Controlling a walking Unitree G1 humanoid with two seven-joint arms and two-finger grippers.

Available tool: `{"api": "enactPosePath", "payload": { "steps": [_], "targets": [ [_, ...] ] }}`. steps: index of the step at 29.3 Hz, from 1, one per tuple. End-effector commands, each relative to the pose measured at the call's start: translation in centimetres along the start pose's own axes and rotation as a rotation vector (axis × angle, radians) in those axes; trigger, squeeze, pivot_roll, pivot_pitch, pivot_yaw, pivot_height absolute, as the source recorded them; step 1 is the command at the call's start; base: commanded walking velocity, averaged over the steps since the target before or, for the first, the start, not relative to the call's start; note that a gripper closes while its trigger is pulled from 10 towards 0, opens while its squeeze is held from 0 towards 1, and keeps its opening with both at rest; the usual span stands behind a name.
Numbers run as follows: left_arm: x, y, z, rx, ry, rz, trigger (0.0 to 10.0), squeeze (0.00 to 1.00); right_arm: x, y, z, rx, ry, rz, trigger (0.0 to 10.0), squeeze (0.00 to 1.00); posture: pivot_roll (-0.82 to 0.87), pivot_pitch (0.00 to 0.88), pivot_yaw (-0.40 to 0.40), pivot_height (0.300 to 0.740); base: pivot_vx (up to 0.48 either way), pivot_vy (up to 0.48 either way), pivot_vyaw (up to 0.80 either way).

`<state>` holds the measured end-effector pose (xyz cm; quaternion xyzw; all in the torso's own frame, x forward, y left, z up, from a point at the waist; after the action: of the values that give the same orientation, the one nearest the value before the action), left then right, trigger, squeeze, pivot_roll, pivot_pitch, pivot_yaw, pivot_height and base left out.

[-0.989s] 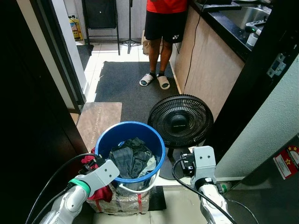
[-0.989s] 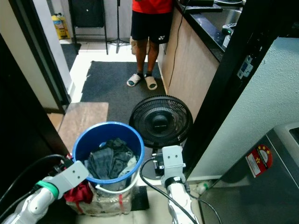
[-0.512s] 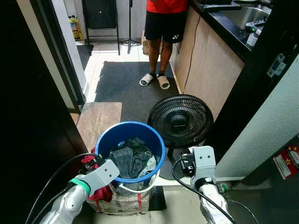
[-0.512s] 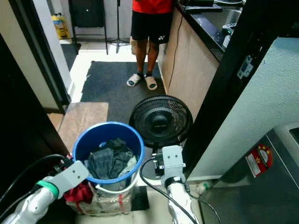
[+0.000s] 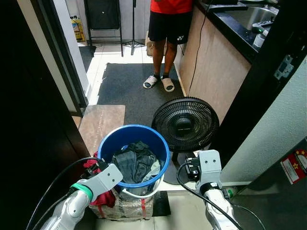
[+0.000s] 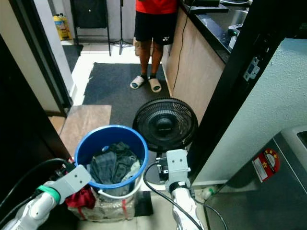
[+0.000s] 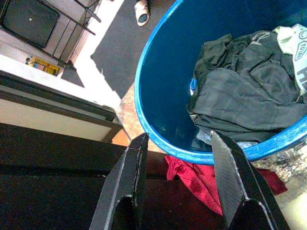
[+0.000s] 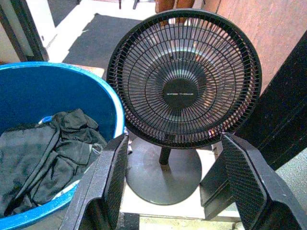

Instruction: Clothes washing

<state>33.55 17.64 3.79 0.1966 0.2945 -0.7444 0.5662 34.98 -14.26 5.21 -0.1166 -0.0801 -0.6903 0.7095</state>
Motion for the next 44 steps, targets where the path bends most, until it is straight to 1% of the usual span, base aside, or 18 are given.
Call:
{"api": "enactPosePath", "payload": {
  "steps": [1,7,14,21,27,44],
  "targets": [
    [0.43,-0.31,-0.47,-0.014,-0.001,-0.014,10.0,0.0,-0.19,-0.18,-0.56,-0.021,-0.001,0.01,10.0,0.0,0.0,0.055,0.053,0.74,0.0,0.0,0.0],
    [0.45,-0.37,-0.47,-0.014,-0.001,-0.014,10.0,0.0,-0.4,-0.08,-0.49,-0.02,-0.004,0.02,10.0,0.0,0.0,0.053,0.048,0.74,0.0,0.0,0.0],
    [0.47,-0.44,-0.5,-0.013,-0.001,-0.014,10.0,0.0,-0.11,0.05,-0.4,-0.018,-0.005,0.011,10.0,0.0,0.0,0.052,0.053,0.74,0.0,0.0,0.0],
    [0.43,-0.58,-0.49,-0.012,-0.001,-0.014,10.0,0.0,-0.29,-0.24,-0.59,-0.023,-0.002,0.013,10.0,0.0,-0.01,0.063,0.051,0.74,0.0,0.0,0.0],
    [0.37,-0.69,-0.53,-0.011,-0.001,-0.014,10.0,0.0,-0.16,-0.23,-0.62,-0.024,0.0,0.009,10.0,0.0,0.0,0.066,0.054,0.74,0.0,0.0,0.0],
    [0.33,-0.75,-0.57,-0.011,-0.001,-0.013,10.0,0.0,-0.44,-0.16,-0.62,-0.025,0.005,0.014,10.0,0.0,0.01,0.067,0.053,0.74,0.0,0.0,0.0]
  ]
}}
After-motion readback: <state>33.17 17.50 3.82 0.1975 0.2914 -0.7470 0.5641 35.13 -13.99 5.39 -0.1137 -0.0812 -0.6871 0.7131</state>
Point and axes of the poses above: a point about 5 cm out from each wrist's last joint towards the gripper, its own y axis pointing out of the wrist towards the gripper, its own z axis along the axis of the wrist's last joint, x = y × z, the point moved 6 cm from there along y, pointing out of the wrist towards the gripper, and after that the axes turned 8 degrees about -y, right-handed, at the moved point
